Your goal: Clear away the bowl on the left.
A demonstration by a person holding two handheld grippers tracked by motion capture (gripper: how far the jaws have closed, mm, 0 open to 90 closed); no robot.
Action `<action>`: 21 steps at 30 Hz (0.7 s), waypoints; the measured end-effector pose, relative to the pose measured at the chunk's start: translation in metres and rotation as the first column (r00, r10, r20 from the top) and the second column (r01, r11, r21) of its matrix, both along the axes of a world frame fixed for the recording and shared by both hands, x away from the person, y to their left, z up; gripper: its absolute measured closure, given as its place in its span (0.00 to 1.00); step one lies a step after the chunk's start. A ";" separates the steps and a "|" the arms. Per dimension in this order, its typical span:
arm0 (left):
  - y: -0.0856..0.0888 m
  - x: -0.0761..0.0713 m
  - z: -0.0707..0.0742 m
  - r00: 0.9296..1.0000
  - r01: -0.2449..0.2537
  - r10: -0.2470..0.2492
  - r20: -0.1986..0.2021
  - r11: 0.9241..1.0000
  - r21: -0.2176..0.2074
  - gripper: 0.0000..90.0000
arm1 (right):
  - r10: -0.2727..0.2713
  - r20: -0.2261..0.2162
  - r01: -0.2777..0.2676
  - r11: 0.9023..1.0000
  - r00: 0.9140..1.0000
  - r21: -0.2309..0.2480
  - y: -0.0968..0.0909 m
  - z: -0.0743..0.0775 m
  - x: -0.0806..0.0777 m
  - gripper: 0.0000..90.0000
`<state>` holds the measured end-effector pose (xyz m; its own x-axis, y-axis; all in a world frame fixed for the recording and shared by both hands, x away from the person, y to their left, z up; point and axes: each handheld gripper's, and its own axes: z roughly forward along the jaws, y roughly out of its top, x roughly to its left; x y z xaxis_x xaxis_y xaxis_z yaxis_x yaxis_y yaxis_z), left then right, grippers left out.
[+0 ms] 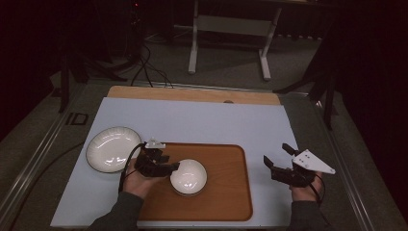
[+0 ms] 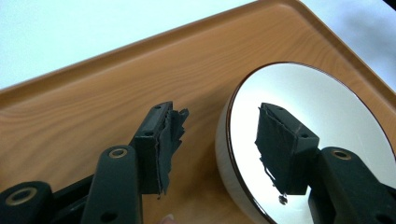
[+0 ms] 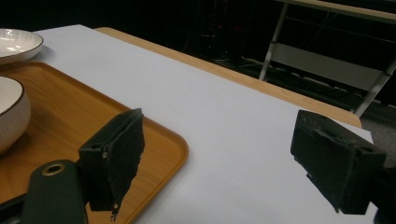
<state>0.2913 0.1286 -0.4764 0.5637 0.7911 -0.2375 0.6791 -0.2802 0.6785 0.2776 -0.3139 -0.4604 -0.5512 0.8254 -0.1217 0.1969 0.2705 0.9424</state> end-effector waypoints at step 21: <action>0.050 -0.003 0.024 0.979 -0.155 0.155 0.131 0.988 -0.009 0.41 | -0.006 0.000 0.006 1.000 1.000 0.003 -0.001 0.000 0.000 0.19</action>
<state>0.2884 0.1783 -0.4527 0.4607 0.8714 -0.1683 0.6193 -0.1799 0.7643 0.2778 -0.3152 -0.4602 -0.5466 0.8288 -0.1197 0.1980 0.2668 0.9432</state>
